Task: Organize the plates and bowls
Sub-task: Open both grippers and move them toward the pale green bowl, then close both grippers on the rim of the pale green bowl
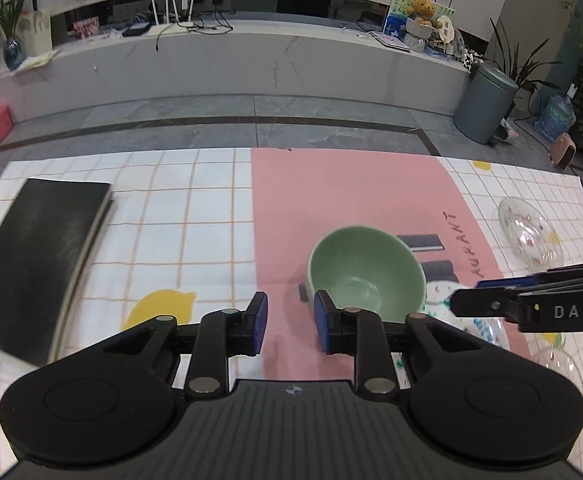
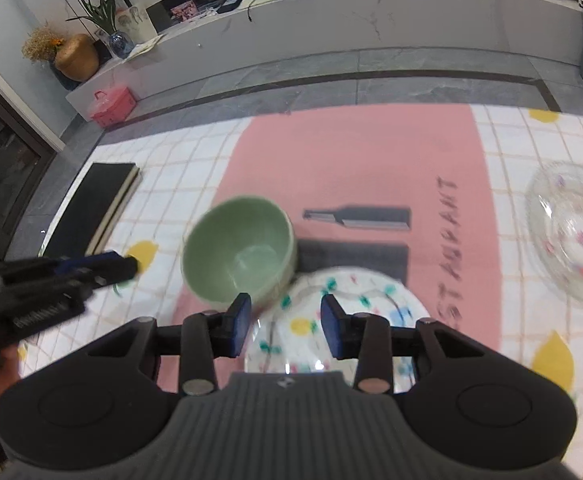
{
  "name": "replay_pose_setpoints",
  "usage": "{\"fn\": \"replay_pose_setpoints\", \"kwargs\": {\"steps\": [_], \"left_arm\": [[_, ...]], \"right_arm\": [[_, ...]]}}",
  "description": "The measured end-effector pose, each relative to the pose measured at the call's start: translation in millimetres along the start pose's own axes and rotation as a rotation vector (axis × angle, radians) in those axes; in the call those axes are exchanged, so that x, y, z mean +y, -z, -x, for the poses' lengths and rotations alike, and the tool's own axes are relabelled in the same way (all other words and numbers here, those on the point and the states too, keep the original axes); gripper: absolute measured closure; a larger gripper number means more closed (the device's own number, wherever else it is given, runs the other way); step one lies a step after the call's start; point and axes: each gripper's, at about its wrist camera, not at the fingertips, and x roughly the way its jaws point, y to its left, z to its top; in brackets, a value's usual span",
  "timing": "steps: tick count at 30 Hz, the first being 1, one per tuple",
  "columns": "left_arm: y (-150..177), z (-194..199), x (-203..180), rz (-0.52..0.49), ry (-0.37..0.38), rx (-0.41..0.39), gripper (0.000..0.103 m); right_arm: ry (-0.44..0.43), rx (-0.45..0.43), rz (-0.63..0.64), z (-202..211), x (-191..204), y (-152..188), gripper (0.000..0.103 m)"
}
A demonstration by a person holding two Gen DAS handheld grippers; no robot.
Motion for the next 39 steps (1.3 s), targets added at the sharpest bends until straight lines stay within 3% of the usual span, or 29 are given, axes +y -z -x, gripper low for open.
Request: {"fn": "replay_pose_setpoints", "kwargs": {"steps": [4,17,24,31,39], "left_arm": [[-9.4,-18.4,-3.2,0.002,0.004,0.024,0.07],[-18.3,-61.6,-14.3,0.045,-0.019,0.11,0.07],[-15.0,-74.1,-19.4,0.029,-0.063,0.147,0.091],[-17.1,-66.2,-19.7,0.026,-0.053,0.142,0.095],[-22.3,-28.2,-30.3,0.012,-0.061,0.094,0.096]], "right_arm": [[-0.009,0.026,0.001,-19.5,5.9,-14.2,0.065],[0.036,0.084,-0.057,-55.5,-1.1,-20.4,0.083],[-0.003,0.092,-0.114,-63.1,-8.6,-18.5,0.09],[0.016,0.099,-0.135,-60.9,-8.0,-17.5,0.093],[-0.012,0.088,-0.175,-31.1,-3.7,-15.2,0.096]]}}
